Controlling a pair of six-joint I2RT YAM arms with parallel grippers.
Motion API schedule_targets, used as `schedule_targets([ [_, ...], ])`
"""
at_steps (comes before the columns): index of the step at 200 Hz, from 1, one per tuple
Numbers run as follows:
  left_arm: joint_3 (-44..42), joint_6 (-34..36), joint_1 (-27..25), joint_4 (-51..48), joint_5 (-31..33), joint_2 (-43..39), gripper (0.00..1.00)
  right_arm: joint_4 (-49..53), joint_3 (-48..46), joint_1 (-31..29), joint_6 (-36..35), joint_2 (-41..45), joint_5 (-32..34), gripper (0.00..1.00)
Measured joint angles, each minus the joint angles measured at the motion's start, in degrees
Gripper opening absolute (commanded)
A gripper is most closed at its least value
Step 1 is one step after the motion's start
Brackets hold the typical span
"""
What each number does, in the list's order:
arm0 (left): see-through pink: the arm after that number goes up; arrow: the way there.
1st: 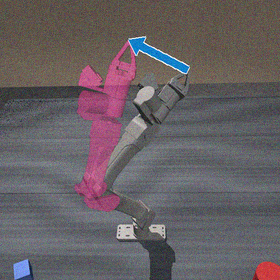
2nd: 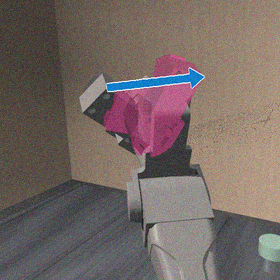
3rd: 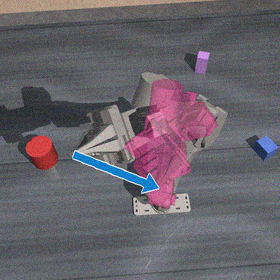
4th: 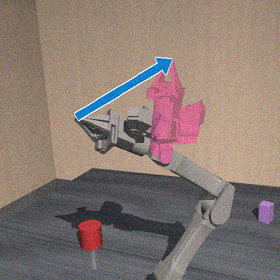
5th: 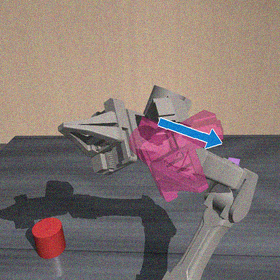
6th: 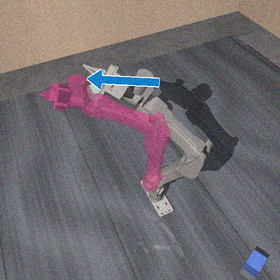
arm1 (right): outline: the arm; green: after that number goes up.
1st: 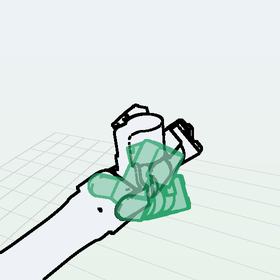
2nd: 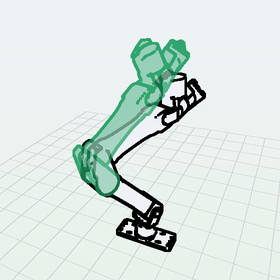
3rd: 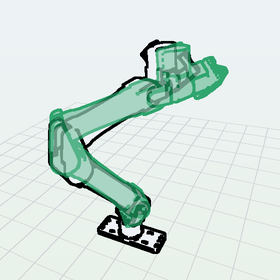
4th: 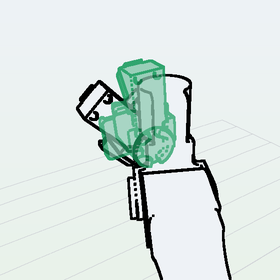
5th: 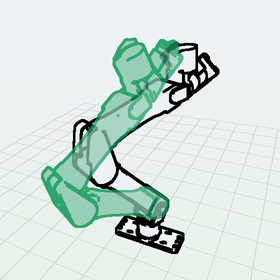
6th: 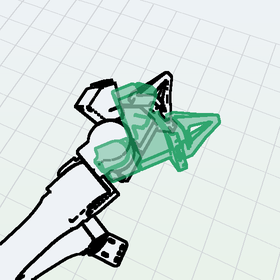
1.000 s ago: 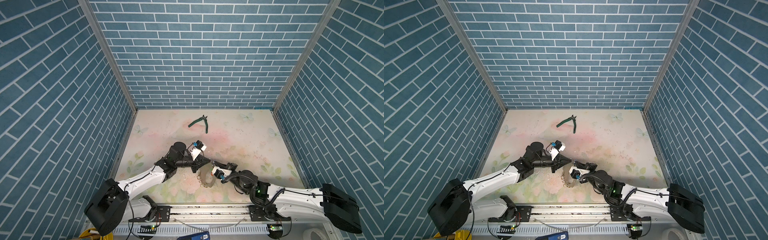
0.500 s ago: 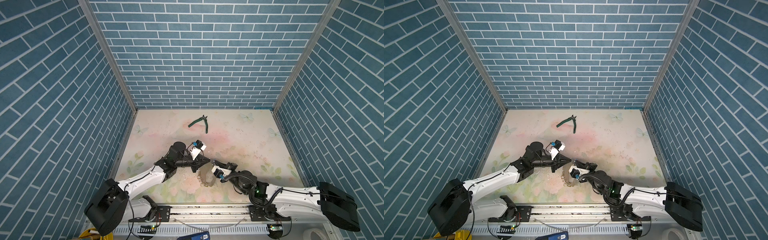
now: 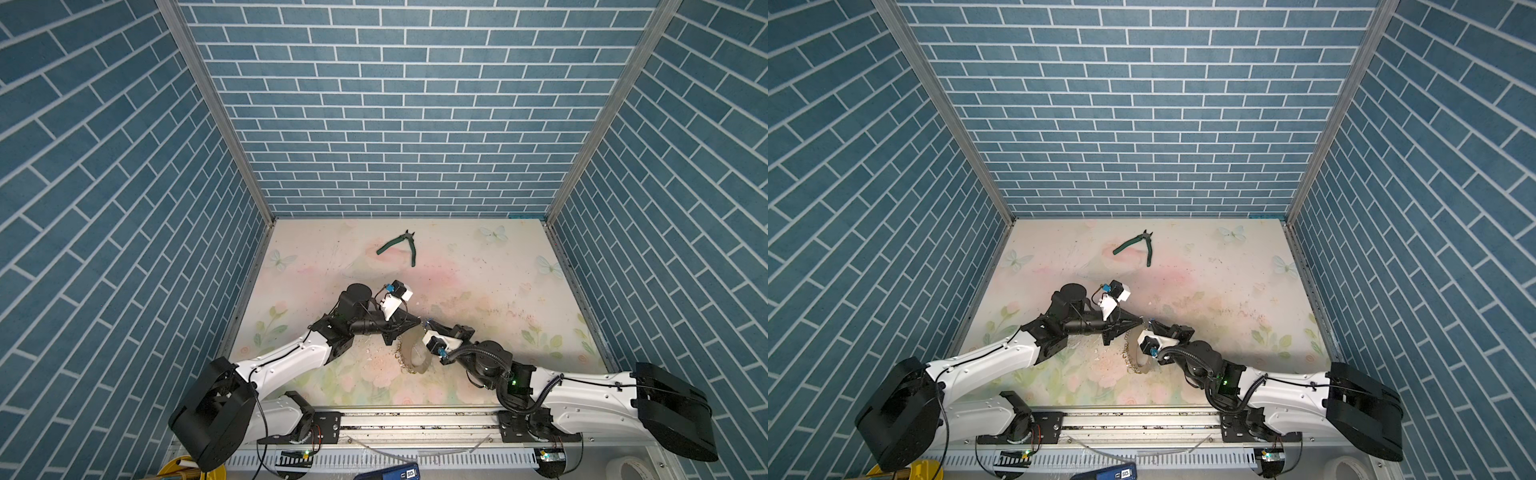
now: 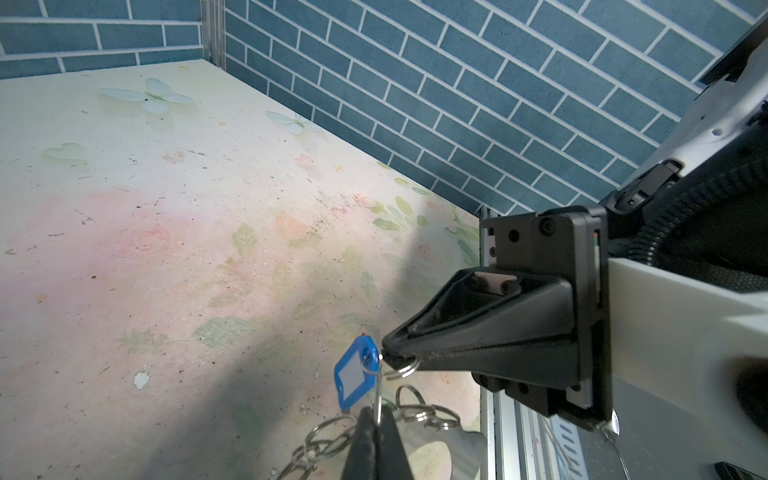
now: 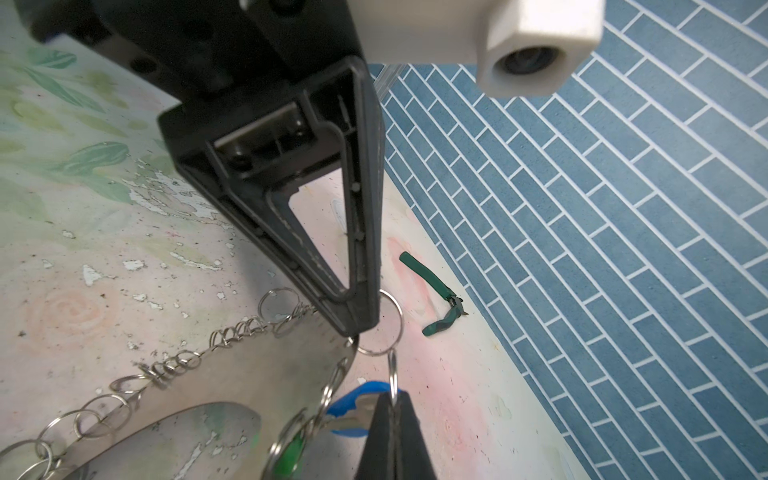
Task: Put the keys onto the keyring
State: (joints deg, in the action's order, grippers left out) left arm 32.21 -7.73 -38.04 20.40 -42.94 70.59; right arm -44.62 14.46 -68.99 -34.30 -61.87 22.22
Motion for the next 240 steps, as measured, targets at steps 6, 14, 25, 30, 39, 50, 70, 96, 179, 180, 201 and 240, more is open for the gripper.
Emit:
schedule_targets([
  [6,0.0,0.0,0.0,0.0,-0.04,0.0,0.0,-0.02,0.0,0.0,0.02,0.0,-0.09,0.0],
  [14,0.0,0.0,0.02,0.0,-0.13,0.0,0.0,0.02,0.0,0.0,0.04,0.0,-0.2,0.0],
  [25,0.0,0.0,0.04,0.0,-0.2,0.0,0.0,0.04,0.0,0.0,0.24,0.0,-0.39,0.0],
  [30,0.0,0.0,0.04,0.0,-0.2,0.0,0.0,0.04,0.0,0.0,0.46,0.0,-0.44,0.0],
  [39,0.0,0.02,0.04,0.0,-0.22,0.02,0.0,0.07,0.0,0.0,0.74,0.0,-0.52,0.0],
  [50,0.0,0.11,0.07,-0.02,-0.17,0.04,0.0,0.13,0.0,0.02,1.05,0.0,-0.63,0.0],
  [70,0.0,1.01,0.04,-0.39,0.02,0.04,0.0,0.63,0.07,0.04,1.49,-0.02,-0.87,0.0],
  [96,-0.04,2.34,0.02,-0.37,0.55,-0.11,0.0,2.14,0.07,0.02,1.99,-0.02,-1.6,0.0],
  [179,-1.75,7.17,-0.5,0.72,1.62,-1.66,0.0,5.33,1.29,0.13,4.46,1.4,0.2,0.0],
  [180,-1.77,7.23,-0.5,0.72,1.64,-1.66,0.0,5.38,1.29,0.15,4.48,1.46,0.2,0.0],
  [201,-2.75,9.11,-0.5,0.63,2.05,-1.99,0.0,7.34,1.29,0.44,5.33,4.42,0.26,0.0],
  [240,-4.59,12.81,-0.52,0.98,2.54,-3.48,0.0,16.72,1.84,0.55,6.01,10.91,-3.43,0.0],
])
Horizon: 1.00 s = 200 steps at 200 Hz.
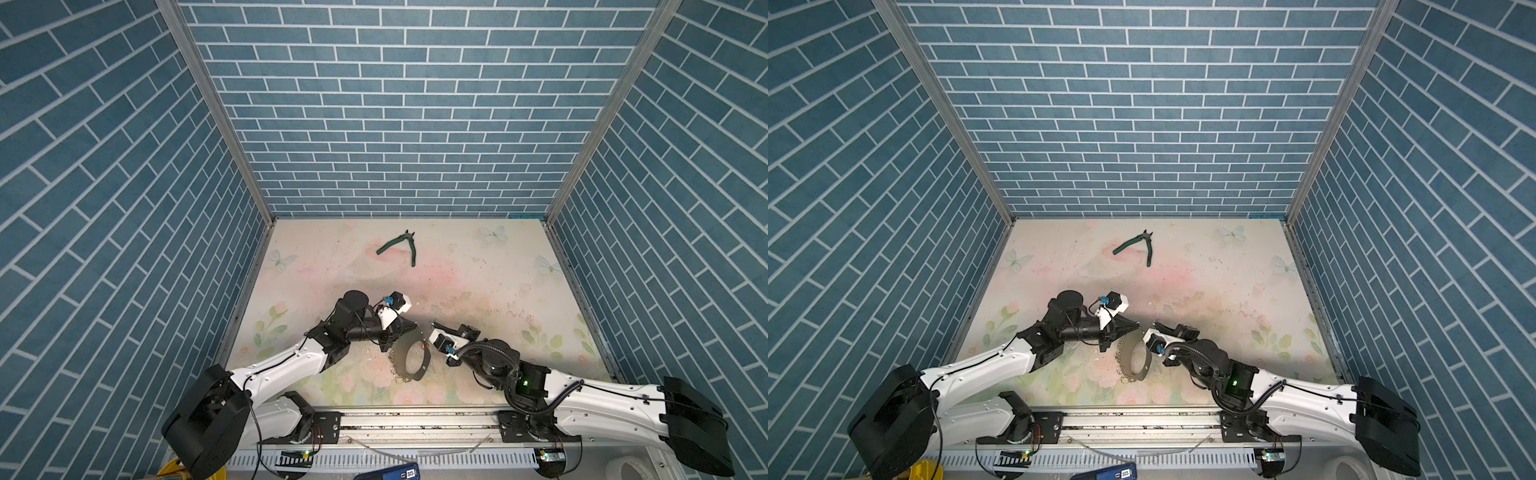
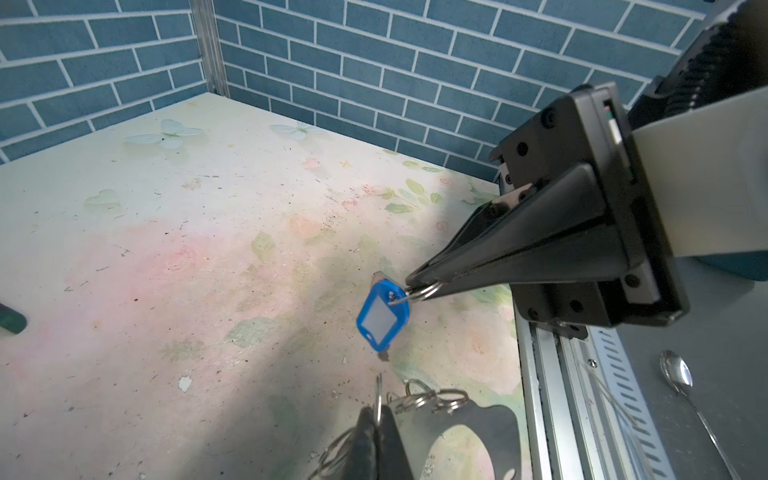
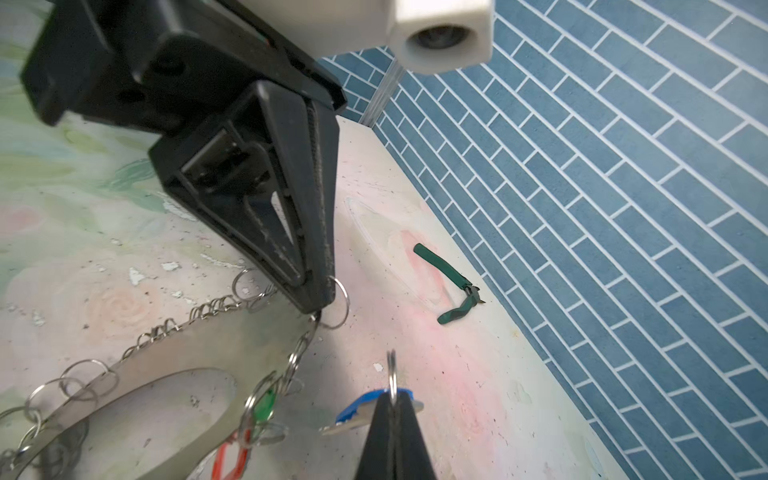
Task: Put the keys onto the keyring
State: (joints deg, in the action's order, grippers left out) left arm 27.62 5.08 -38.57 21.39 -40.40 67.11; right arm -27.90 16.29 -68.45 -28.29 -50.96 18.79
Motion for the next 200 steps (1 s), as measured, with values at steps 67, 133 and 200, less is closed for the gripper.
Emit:
schedule_targets([
  [67,-2.38,4.83,-1.4,4.33,-2.03,-0.81,0.0,11.72,4.37,0.15,0.48,1.31,-5.11,0.0],
  [133,-2.38,8.76,-2.75,4.59,-2.75,-0.81,0.0,14.27,4.83,0.15,1.09,-0.37,-7.67,0.0],
  [200,-2.38,11.43,-2.84,4.04,-2.73,-0.79,0.0,16.15,5.92,0.85,1.62,-0.35,-8.37,0.0],
])
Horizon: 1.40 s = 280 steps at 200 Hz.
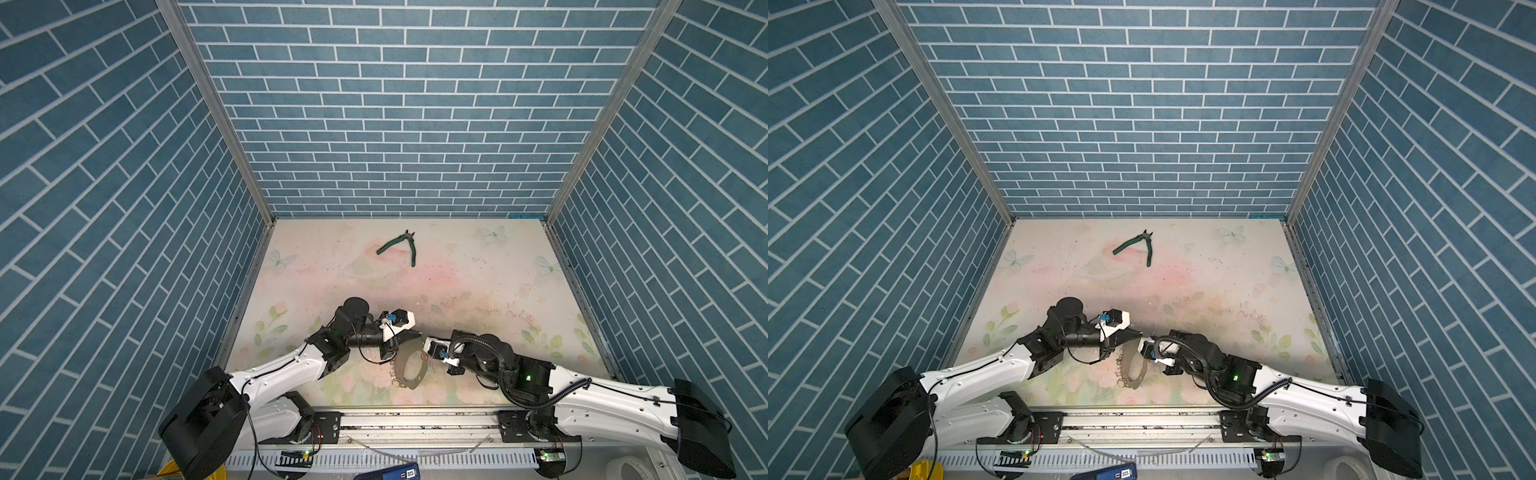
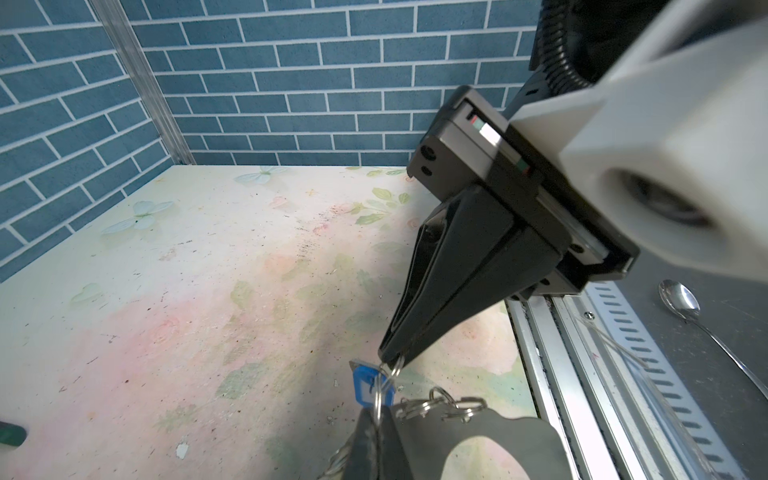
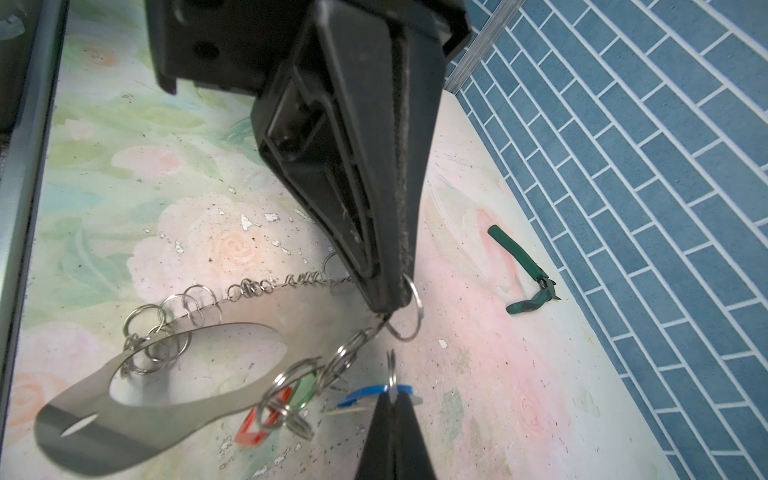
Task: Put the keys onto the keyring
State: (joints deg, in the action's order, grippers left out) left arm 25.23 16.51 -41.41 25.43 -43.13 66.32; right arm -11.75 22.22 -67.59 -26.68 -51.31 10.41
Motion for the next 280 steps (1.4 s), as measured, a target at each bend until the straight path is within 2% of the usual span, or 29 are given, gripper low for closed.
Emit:
schedule_targets([
  [63,0.0,2.01,-0.26,-0.96,0.17,0.0,0.0,1.11,1.75,1.18,1.2,0.46,-2.36,0.0],
  [124,-0.9,7.76,-2.21,-3.32,6.32,-2.78,0.0,7.58,2.82,1.79,1.16,1.95,-5.16,0.0],
  [280,-1.7,10.91,-3.19,-3.28,5.95,-2.64,0.0,8.85,3.82,2.05,1.2,0.46,-8.2,0.0],
])
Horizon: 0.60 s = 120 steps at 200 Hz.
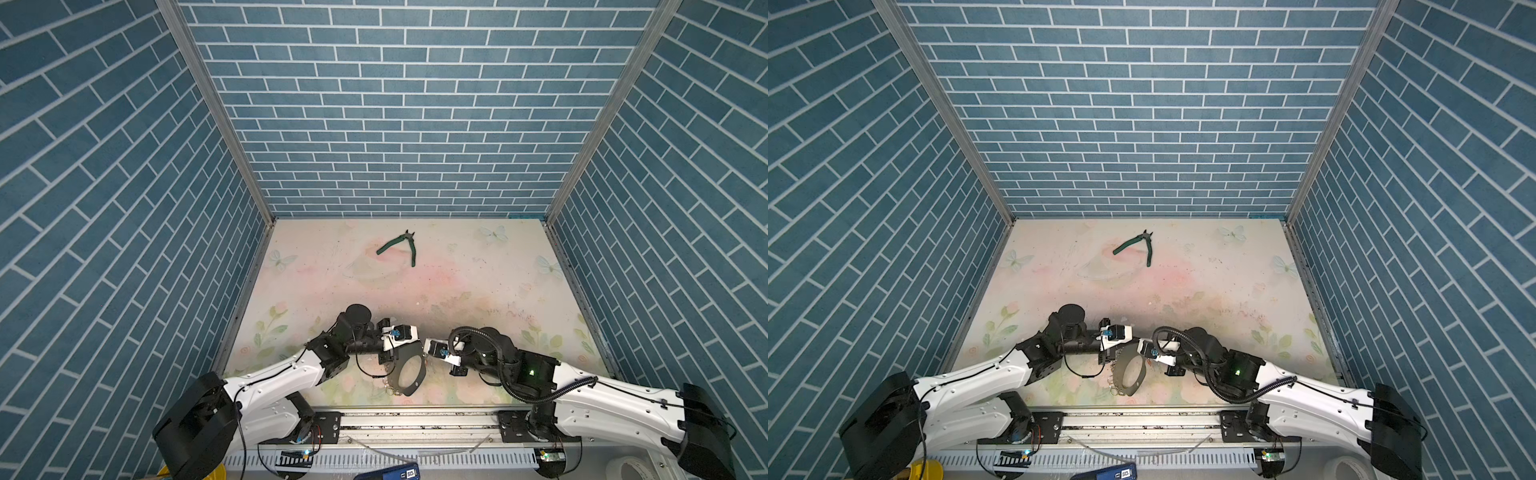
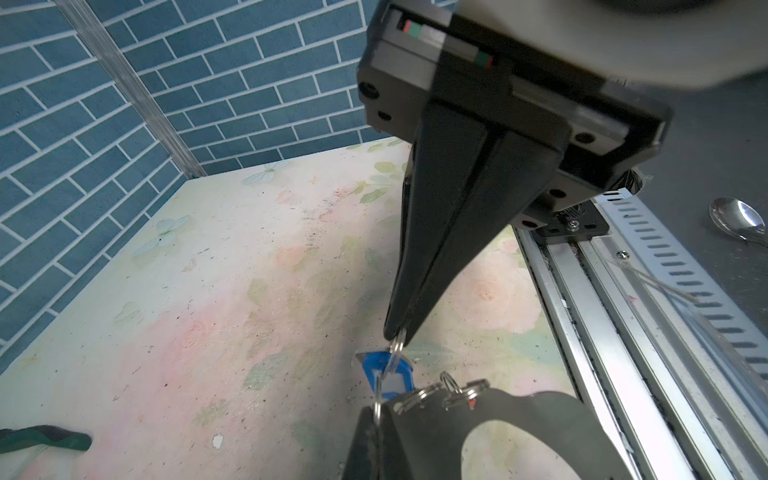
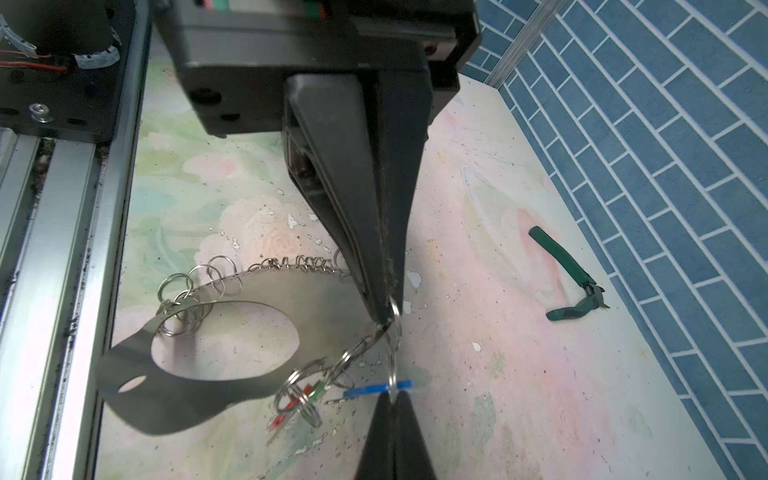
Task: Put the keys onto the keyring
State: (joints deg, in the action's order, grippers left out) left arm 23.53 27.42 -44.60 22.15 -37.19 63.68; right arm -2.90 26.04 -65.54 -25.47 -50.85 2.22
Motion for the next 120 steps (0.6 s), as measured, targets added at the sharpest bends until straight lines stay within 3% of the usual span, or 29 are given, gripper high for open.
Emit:
schedule_targets([
  [120,-1.01,0.26,-0.13,0.46,0.13,-0.46,0.0,0.83,0.59,0.04,0.02,0.2,0.94,0.0],
])
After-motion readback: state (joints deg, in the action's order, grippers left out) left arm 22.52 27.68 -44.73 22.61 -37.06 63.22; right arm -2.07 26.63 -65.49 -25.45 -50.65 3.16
